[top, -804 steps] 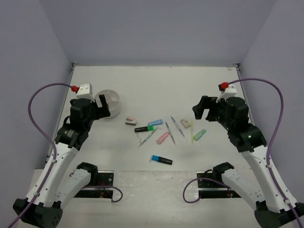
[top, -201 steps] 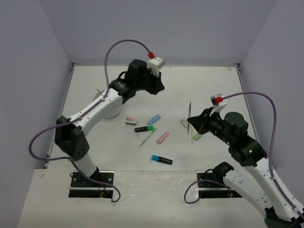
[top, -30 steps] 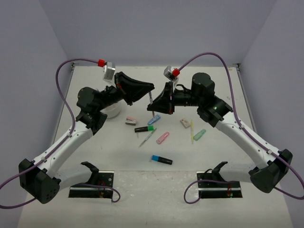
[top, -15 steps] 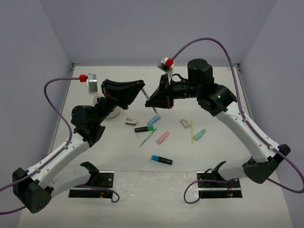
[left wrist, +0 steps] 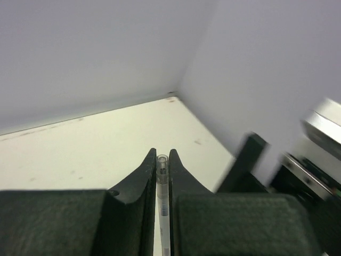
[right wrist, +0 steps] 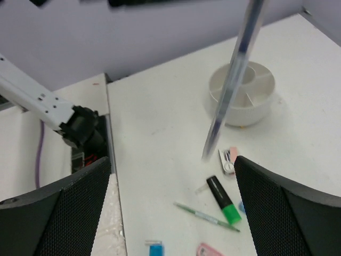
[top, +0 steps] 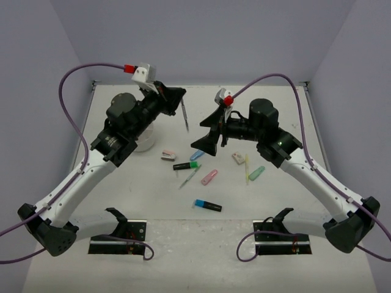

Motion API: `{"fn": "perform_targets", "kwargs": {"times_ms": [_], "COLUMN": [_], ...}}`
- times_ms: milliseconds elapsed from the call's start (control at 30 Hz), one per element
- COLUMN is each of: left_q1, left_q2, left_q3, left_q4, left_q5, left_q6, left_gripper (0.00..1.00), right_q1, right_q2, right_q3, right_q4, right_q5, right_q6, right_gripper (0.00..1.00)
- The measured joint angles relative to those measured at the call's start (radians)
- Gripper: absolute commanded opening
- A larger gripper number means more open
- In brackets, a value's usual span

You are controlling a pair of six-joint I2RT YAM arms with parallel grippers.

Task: Sort the stationery into containers
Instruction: Place the pen in the storage box.

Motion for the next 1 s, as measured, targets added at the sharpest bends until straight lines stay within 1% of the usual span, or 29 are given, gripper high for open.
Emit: {"fn": "perform_targets", "kwargs": {"times_ms": [100,200,300,400,500,667,800,900,933,967,1000], "left_q1": [0.069,0.173,0.275,0.351,0.411,0.507,0.521,0.520,0.520,0.520,0.520], "left_q2": [0.060,0.107,0.152,0.179,0.186,0.199,0.210,0.219,0.222,0.224,0.225], "left_q3": [0.083,0.092,0.040,-0.059,-0.156,-0.263,-0.342,-0.384,-0.394,-0.401,-0.407], "left_q4": [-0.106,-0.128,-0.079,0.006,0.096,0.252,0.351,0.391,0.398,0.402,0.403], "left_q5": [-0.163,-0.342,-0.475,-0.547,-0.560,-0.527,-0.503,-0.486,-0.484,-0.483,-0.481], "left_q6": [0.051,0.093,0.126,0.149,0.167,0.164,0.157,0.139,0.133,0.127,0.119], "left_gripper": [0.00,0.00,0.00,0.00,0.00,0.00,0.00,0.00,0.01,0.06,0.16], "right_q1": [0.001,-0.002,-0.001,-0.001,-0.001,-0.001,-0.001,-0.001,-0.001,-0.001,-0.001], "right_q2": [-0.089,-0.204,-0.315,-0.383,-0.412,-0.418,-0.438,-0.458,-0.463,-0.467,-0.469], "right_q3": [-0.117,-0.219,-0.287,-0.325,-0.352,-0.393,-0.417,-0.418,-0.418,-0.418,-0.418], "right_q4": [0.027,0.038,0.054,0.078,0.089,0.079,0.064,0.063,0.063,0.063,0.063], "right_q5": [0.129,0.217,0.253,0.256,0.249,0.188,0.164,0.160,0.160,0.160,0.160], "right_q6": [0.013,0.026,0.041,0.054,0.073,0.107,0.115,0.118,0.119,0.119,0.119], "right_gripper": [0.99,0.99,0.99,0.99,0.99,0.99,0.99,0.99,0.99,0.99,0.99]}}
